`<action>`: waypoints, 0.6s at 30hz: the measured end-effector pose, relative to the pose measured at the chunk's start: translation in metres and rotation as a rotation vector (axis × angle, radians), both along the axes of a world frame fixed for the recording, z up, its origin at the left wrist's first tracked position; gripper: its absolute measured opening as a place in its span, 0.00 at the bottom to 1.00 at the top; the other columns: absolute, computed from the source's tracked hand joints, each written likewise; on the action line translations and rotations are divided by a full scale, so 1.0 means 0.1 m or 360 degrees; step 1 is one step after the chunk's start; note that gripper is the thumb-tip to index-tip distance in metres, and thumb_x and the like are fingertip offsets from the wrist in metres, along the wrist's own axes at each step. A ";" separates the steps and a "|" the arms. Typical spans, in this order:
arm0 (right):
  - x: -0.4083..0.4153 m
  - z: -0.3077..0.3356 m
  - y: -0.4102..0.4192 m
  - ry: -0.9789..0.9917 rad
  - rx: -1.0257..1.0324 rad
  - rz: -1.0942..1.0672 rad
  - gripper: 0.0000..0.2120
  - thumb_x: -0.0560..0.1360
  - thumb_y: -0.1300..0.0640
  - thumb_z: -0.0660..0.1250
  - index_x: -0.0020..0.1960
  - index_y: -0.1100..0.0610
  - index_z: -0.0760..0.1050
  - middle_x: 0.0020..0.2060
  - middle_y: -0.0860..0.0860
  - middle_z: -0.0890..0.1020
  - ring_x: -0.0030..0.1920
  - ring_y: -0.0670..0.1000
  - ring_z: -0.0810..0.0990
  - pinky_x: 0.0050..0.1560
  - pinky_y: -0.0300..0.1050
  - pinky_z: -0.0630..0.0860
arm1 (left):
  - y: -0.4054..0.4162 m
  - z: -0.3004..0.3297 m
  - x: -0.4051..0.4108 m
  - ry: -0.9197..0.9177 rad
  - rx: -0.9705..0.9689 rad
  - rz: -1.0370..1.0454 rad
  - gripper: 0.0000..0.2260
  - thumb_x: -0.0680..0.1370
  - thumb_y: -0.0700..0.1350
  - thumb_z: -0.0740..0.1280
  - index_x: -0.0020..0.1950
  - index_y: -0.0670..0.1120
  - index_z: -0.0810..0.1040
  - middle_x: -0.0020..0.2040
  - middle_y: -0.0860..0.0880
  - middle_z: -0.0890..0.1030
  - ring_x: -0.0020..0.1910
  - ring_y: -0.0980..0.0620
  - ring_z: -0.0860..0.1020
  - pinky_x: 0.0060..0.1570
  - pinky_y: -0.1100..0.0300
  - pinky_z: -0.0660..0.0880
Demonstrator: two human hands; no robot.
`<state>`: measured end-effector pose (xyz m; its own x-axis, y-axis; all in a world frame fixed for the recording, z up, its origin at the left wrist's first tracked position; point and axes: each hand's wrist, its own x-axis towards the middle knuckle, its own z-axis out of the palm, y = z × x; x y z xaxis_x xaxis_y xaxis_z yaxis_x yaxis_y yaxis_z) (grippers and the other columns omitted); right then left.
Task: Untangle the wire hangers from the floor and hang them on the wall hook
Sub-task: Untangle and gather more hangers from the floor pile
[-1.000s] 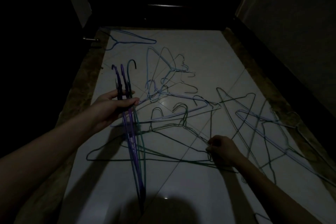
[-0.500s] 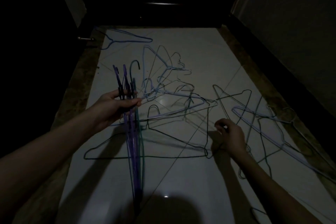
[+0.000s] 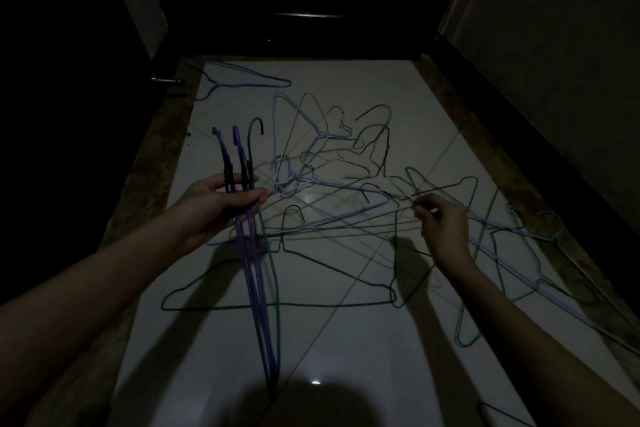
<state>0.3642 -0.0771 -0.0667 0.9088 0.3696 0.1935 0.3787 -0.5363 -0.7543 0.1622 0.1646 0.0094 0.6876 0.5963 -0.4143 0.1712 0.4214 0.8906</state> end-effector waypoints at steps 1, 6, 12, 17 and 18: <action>-0.02 0.01 0.00 0.0057 0.0022 0.0053 0.06 0.76 0.66 0.62 0.43 0.59 0.77 0.38 0.53 0.78 0.36 0.51 0.74 0.38 0.41 0.68 | 0.01 -0.01 0.00 0.0000 0.0007 0.0003 0.09 0.74 0.29 0.65 0.50 0.41 0.77 0.38 0.45 0.85 0.37 0.54 0.84 0.37 0.65 0.80; -0.27 -0.11 -0.02 0.0452 0.0054 0.0287 0.05 0.76 0.67 0.62 0.44 0.60 0.75 0.37 0.51 0.76 0.38 0.50 0.75 0.39 0.40 0.69 | 0.04 -0.01 -0.02 -0.0005 0.0009 0.0005 0.10 0.74 0.30 0.65 0.52 0.40 0.76 0.38 0.46 0.85 0.38 0.54 0.84 0.35 0.66 0.79; -0.35 -0.29 -0.04 -0.0011 -0.0382 0.0486 0.02 0.70 0.67 0.70 0.42 0.62 0.81 0.60 0.57 0.71 0.58 0.55 0.64 0.53 0.38 0.60 | 0.06 -0.06 -0.02 -0.0002 0.0035 0.0014 0.09 0.73 0.30 0.66 0.48 0.42 0.78 0.41 0.45 0.85 0.40 0.53 0.83 0.38 0.66 0.79; -0.37 -0.17 0.04 0.0183 -0.0293 0.0640 0.08 0.74 0.66 0.65 0.51 0.61 0.79 0.59 0.49 0.74 0.65 0.46 0.64 0.60 0.33 0.59 | 0.04 -0.06 -0.01 -0.0012 0.0022 0.0017 0.09 0.73 0.30 0.65 0.48 0.41 0.77 0.42 0.43 0.83 0.38 0.54 0.83 0.36 0.66 0.79; -0.38 -0.14 0.06 0.0295 -0.0233 0.0622 0.09 0.75 0.66 0.64 0.53 0.59 0.78 0.56 0.47 0.74 0.63 0.44 0.66 0.57 0.32 0.60 | 0.04 -0.07 -0.01 -0.0008 0.0020 0.0015 0.09 0.73 0.30 0.65 0.48 0.41 0.77 0.43 0.43 0.83 0.38 0.54 0.83 0.35 0.67 0.79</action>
<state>0.3260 -0.0707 -0.0805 0.7100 0.7031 -0.0391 0.4397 -0.4860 -0.7553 0.1608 0.1684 0.0028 0.6840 0.6079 -0.4033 0.1626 0.4119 0.8966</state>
